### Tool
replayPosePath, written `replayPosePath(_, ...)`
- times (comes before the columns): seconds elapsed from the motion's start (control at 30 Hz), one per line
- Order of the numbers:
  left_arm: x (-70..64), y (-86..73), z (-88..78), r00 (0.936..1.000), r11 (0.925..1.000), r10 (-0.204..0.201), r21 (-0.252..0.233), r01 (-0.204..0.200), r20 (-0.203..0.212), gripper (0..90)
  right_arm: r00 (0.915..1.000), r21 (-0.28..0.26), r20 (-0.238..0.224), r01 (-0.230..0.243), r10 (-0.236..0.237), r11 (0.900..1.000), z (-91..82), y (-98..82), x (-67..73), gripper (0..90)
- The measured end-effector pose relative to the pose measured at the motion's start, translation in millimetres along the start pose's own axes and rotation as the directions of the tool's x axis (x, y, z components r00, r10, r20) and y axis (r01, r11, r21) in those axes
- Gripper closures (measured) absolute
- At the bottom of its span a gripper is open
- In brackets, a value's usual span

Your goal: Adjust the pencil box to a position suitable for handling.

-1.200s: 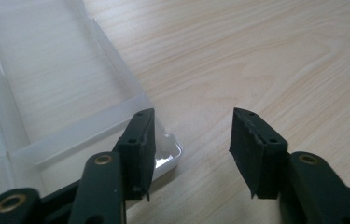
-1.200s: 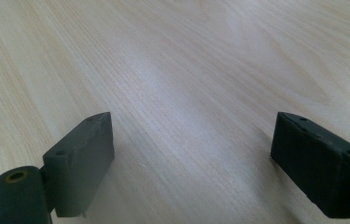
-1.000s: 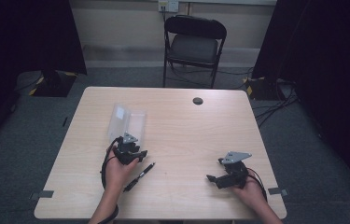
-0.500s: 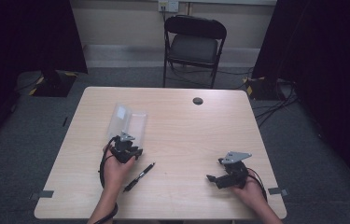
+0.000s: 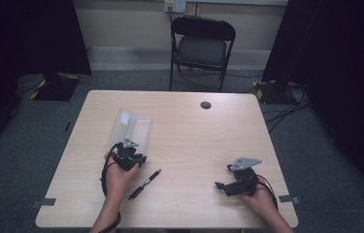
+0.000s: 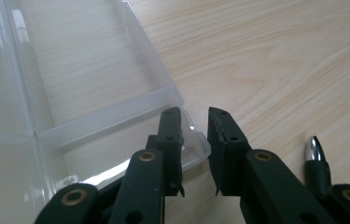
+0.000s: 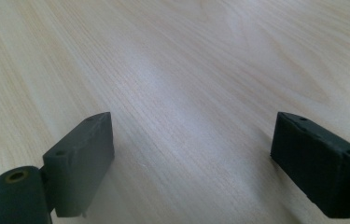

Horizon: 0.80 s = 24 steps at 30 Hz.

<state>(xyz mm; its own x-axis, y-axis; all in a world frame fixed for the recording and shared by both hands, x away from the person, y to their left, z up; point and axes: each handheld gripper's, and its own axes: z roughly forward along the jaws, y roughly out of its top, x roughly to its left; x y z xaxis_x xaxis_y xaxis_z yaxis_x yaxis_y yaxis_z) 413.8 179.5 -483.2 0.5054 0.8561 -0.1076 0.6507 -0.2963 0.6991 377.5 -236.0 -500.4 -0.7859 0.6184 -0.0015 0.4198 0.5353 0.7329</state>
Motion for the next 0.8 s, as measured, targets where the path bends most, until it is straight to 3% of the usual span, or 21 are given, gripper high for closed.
replayPosePath(0.2,2.6,-3.5,-4.6,1.0,1.0,0.002,0.004,-0.002,0.005,76.5,1.0,0.0,0.0,0.0,0.0,1.0,0.0,0.0,0.0,12.4)
replayPosePath(0.4,3.5,-5.6,-7.9,0.9998,0.9998,-0.02,0.0,0.02,-0.003,76.0,1.0,0.001,0.0,0.0,0.0,1.0,0.0,0.0,0.0,12.4)
replayPosePath(0.6,3.0,-2.5,-4.0,0.9983,0.9983,-0.057,-0.01,0.057,0.003,67.8,1.0,0.0,0.0,0.0,0.0,1.0,0.0,0.0,0.0,12.4)
replayPosePath(0.8,3.5,-2.0,2.5,0.9979,0.9979,-0.065,-0.001,0.065,-0.001,72.3,1.0,0.001,0.0,0.0,0.0,1.0,0.0,0.0,0.0,12.4)
